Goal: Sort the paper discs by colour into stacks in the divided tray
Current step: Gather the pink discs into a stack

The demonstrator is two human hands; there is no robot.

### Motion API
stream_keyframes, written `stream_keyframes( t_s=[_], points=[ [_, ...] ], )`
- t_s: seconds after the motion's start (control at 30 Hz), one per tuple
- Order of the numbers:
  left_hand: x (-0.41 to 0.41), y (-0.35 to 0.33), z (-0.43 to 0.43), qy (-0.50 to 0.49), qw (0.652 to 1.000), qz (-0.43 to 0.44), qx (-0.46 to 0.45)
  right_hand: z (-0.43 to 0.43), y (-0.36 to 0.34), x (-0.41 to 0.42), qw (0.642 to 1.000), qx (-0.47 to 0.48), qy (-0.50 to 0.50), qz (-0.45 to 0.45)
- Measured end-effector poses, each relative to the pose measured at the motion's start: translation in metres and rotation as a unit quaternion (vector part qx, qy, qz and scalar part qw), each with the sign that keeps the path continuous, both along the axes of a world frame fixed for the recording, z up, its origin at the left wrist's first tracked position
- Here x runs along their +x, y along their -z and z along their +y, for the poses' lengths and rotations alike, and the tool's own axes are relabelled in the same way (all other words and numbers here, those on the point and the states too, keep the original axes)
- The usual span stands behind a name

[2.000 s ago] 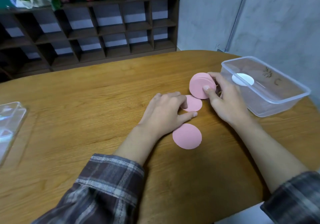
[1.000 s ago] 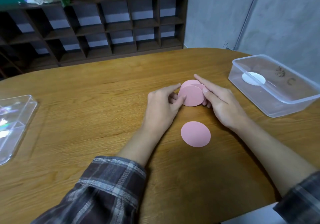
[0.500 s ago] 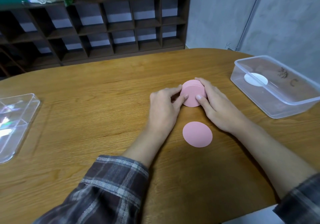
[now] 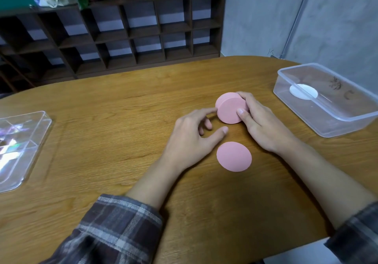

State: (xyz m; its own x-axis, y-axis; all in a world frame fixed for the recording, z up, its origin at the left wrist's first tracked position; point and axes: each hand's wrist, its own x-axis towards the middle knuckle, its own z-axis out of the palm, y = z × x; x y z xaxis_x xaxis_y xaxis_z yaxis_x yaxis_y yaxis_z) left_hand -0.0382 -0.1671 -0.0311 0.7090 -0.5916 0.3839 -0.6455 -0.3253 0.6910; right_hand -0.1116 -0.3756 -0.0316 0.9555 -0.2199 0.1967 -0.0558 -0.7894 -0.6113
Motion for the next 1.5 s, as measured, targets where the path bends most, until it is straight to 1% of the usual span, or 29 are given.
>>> stream_keyframes(
  t_s=[0.1, 0.13, 0.23, 0.33, 0.43, 0.57, 0.67, 0.8, 0.93, 1.0, 1.1, 1.23, 1.4, 1.5],
  points=[
    [0.004, -0.003, 0.005, -0.023, 0.999, 0.024, -0.015, 0.000, -0.001, 0.000, 1.000, 0.010, 0.005, 0.002],
    [0.005, -0.003, 0.006, -0.017, 0.999, 0.033, -0.009, 0.000, 0.000, -0.001, 1.000, 0.014, 0.006, 0.000],
    [0.002, -0.004, 0.008, 0.053, 0.997, 0.042, 0.036, 0.000, 0.000, -0.001, 1.000, 0.023, 0.004, -0.010],
    [-0.005, -0.006, 0.006, 0.128, 0.988, 0.055, 0.072, 0.000, -0.001, -0.001, 1.000, 0.022, 0.007, -0.017],
    [-0.004, -0.007, 0.004, 0.150, 0.981, 0.055, 0.106, 0.000, -0.002, -0.001, 0.999, 0.028, 0.008, -0.023],
    [-0.002, -0.006, 0.004, 0.161, 0.978, 0.080, 0.103, 0.000, -0.001, -0.001, 0.999, 0.030, 0.007, -0.030],
    [0.000, -0.003, 0.002, 0.161, 0.976, 0.128, 0.067, 0.000, -0.002, -0.001, 0.999, 0.035, 0.004, -0.040],
    [0.008, 0.000, 0.001, 0.159, 0.966, 0.202, -0.024, 0.001, -0.002, -0.001, 0.998, 0.036, 0.006, -0.055],
    [0.010, 0.002, -0.001, 0.108, 0.962, 0.226, -0.112, 0.003, -0.005, -0.002, 0.997, 0.058, -0.006, -0.048],
    [0.010, 0.004, -0.003, 0.058, 0.963, 0.218, -0.148, 0.004, -0.006, -0.003, 0.995, 0.089, -0.012, -0.047],
    [0.010, 0.007, -0.006, -0.012, 0.971, 0.181, -0.156, 0.006, -0.004, -0.003, 0.989, 0.132, -0.028, -0.057],
    [0.008, 0.006, -0.007, -0.053, 0.974, 0.142, -0.169, 0.008, -0.004, -0.002, 0.985, 0.155, -0.042, -0.058],
    [0.008, 0.006, -0.006, -0.072, 0.990, 0.081, -0.090, 0.012, -0.004, -0.002, 0.981, 0.180, -0.056, -0.055],
    [0.007, 0.004, -0.006, -0.071, 0.992, 0.073, -0.081, 0.016, -0.004, -0.004, 0.980, 0.186, -0.056, -0.050]
  ],
)
